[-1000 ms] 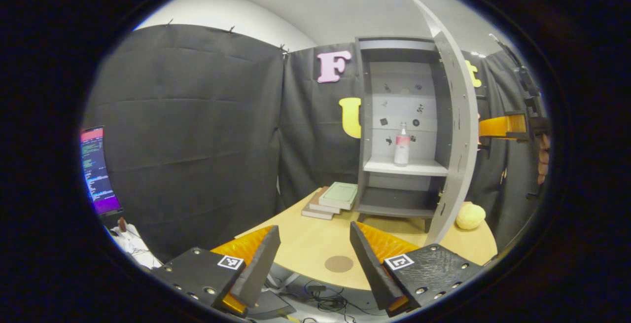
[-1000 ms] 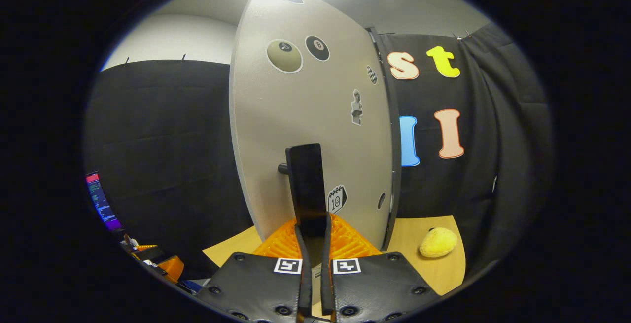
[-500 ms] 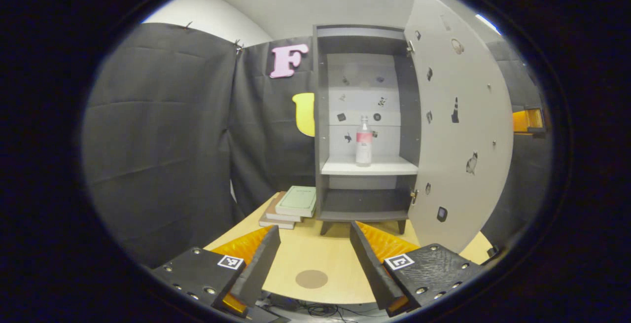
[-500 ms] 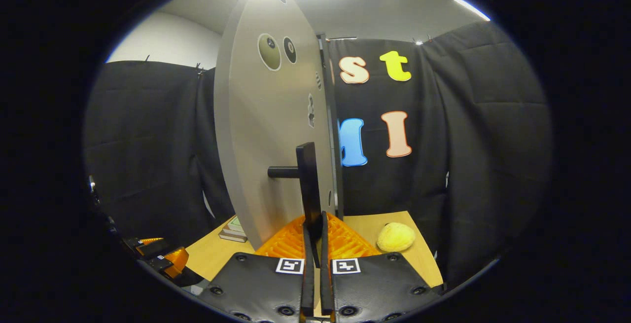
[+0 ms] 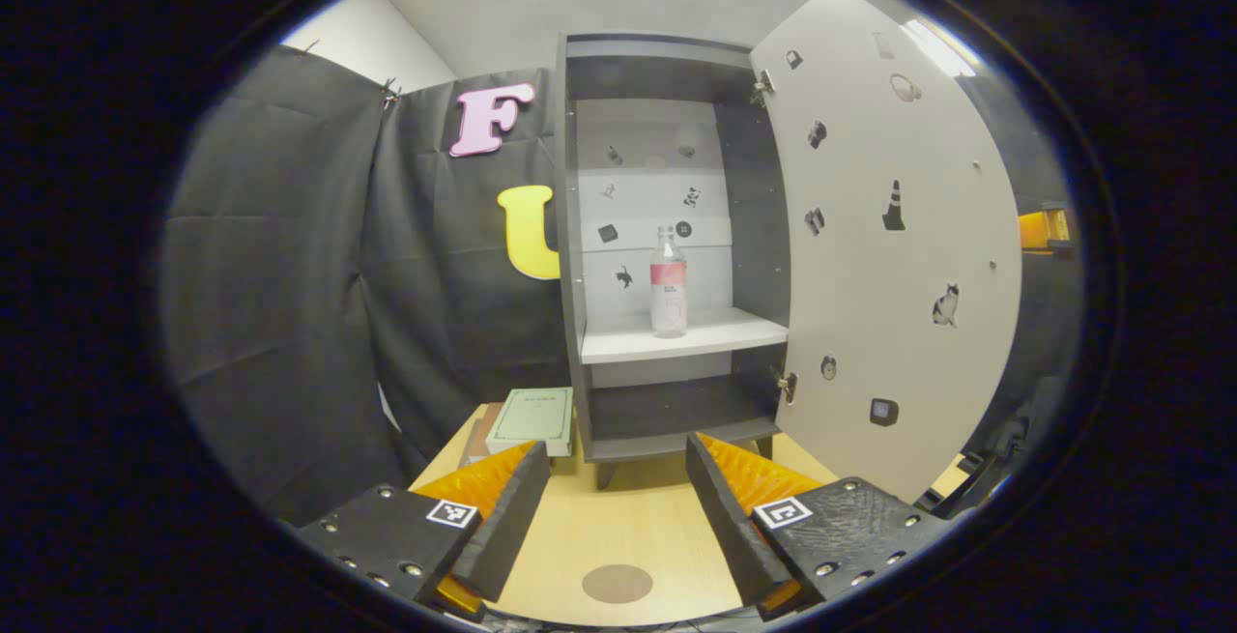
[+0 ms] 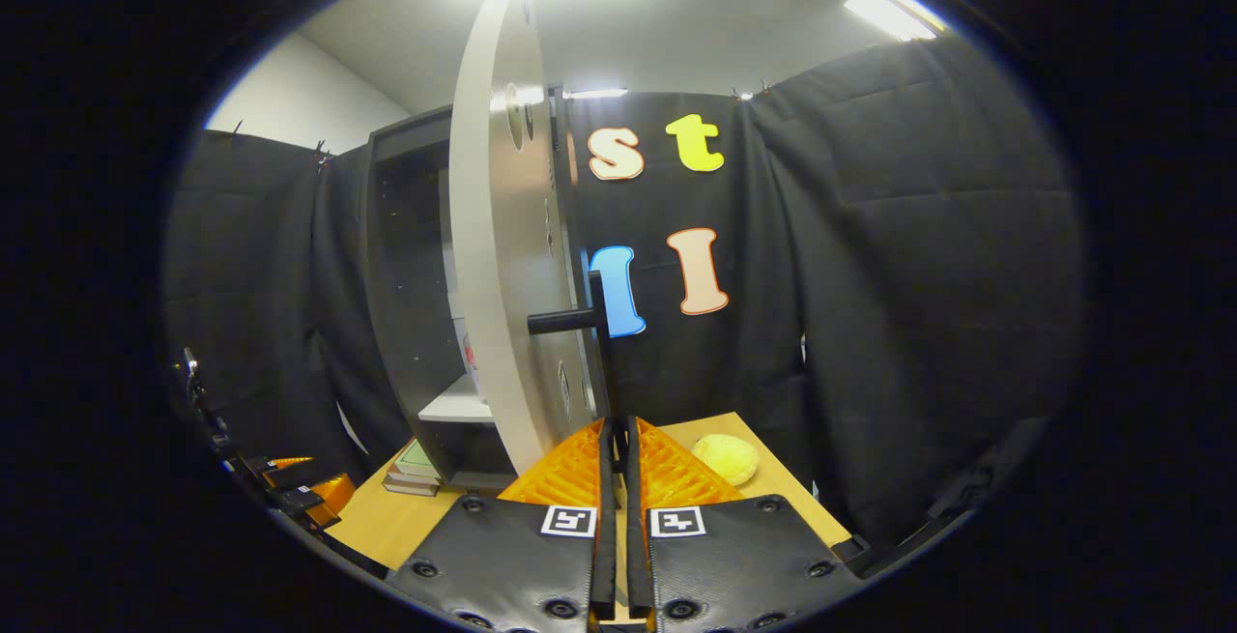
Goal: Open the cabinet door with the right hand, grasp the bottle in the cabinet with the left hand and place it on the coaster, then close the cabinet door with the right hand.
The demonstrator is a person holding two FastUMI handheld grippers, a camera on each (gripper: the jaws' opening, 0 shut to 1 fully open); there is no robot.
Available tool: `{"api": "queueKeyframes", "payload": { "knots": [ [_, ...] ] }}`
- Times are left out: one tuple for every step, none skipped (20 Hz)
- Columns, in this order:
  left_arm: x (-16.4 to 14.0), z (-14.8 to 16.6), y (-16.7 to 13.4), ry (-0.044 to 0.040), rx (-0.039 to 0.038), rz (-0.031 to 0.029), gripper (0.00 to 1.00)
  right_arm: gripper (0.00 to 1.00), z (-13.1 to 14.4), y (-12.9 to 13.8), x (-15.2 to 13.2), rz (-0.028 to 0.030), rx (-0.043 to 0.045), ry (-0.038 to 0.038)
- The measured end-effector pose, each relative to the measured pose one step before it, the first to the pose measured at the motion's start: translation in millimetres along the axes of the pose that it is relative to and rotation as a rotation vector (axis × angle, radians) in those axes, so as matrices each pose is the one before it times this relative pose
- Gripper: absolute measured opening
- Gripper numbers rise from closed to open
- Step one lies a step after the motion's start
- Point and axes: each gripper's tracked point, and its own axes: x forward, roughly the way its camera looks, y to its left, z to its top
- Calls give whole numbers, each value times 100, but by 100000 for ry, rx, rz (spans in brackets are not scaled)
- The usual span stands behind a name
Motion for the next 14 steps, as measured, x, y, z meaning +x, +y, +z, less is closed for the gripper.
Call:
{"api": "queueKeyframes", "payload": {
  "knots": [
    [377,-58,351,249,103,-1965,87,6,-150,-231,-262,-4022,325,-252],
    [483,-55,625,-31,7,-1093,88,6,178,-67,-391,-3458,-827,-783],
    [375,-44,676,145,-349,-1256,88,6,221,293,-609,-1165,397,-1199],
    [359,59,407,253,-639,-1929,88,0,397,207,-387,-1335,1695,-1812],
    [422,211,399,-66,-413,-2132,88,3,441,-241,-308,-1964,1725,-1502],
    [446,412,400,-255,-49,-2370,89,3,85,-294,-449,-2453,990,-608],
    [414,506,369,-274,-53,-2621,88,3,53,-478,-520,-2417,231,-27],
    [692,683,97,-857,-79,-3598,89,3,148,-674,-871,-2391,-562,-827],
    [635,707,76,-326,-232,-2796,87,3,430,-1049,-903,-3344,-1389,-1457],
    [678,885,221,-733,-565,-1716,88,2,395,-1251,-1049,-3422,-1464,-1226],
    [671,1111,241,-1318,-901,-639,87,2,453,-1205,-520,-2777,-921,-913],
    [931,1470,251,-2007,-1283,-339,87,3,234,-1146,-360,-2744,-556,-267],
    [816,1215,43,-2024,-1570,-525,87,3,221,-1371,49,-3349,-594,72],
    [887,1297,-52,-1943,-1576,-863,87,0,151,-1189,419,-3483,-963,-25]
  ]
}}
